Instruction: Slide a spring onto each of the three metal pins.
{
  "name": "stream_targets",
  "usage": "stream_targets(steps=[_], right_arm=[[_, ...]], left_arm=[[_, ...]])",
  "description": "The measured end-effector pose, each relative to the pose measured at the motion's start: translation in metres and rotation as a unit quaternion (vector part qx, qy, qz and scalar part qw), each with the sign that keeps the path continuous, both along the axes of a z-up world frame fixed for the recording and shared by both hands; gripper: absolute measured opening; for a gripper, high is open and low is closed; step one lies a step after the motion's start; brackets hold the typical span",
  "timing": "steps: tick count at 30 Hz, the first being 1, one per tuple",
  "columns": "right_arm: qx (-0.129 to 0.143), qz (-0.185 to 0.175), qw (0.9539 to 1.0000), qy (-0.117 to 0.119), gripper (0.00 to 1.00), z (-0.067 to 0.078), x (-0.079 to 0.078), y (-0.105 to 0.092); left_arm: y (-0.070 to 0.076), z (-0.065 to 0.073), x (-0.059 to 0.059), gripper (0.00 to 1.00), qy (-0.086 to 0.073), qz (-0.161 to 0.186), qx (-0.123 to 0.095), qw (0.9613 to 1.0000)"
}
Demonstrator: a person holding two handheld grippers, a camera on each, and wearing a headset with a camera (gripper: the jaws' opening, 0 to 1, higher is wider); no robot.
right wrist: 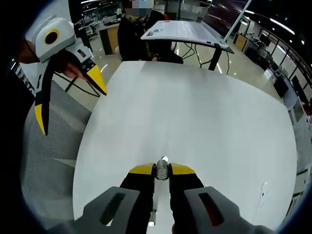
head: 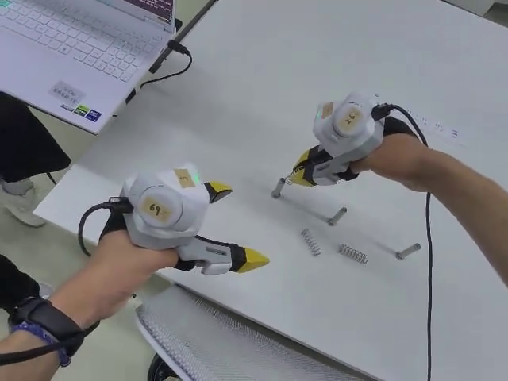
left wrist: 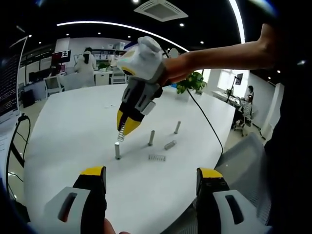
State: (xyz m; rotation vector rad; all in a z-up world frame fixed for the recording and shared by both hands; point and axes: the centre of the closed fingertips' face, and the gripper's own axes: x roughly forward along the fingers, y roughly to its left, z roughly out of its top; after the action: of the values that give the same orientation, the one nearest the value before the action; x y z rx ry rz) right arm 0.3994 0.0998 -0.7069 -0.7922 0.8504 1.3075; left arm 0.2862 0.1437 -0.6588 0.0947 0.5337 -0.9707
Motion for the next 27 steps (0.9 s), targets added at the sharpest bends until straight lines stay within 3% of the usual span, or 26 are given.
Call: stream_targets(steps=[27], right_arm=[[-0.015, 0.026, 0.9995, 0.007, 0.09, -0.007, -0.006, 0.01]], left_arm=[[-0.003, -0.006, 0.001, 0.72, 0.011, -0.003, -0.004, 0.9999]])
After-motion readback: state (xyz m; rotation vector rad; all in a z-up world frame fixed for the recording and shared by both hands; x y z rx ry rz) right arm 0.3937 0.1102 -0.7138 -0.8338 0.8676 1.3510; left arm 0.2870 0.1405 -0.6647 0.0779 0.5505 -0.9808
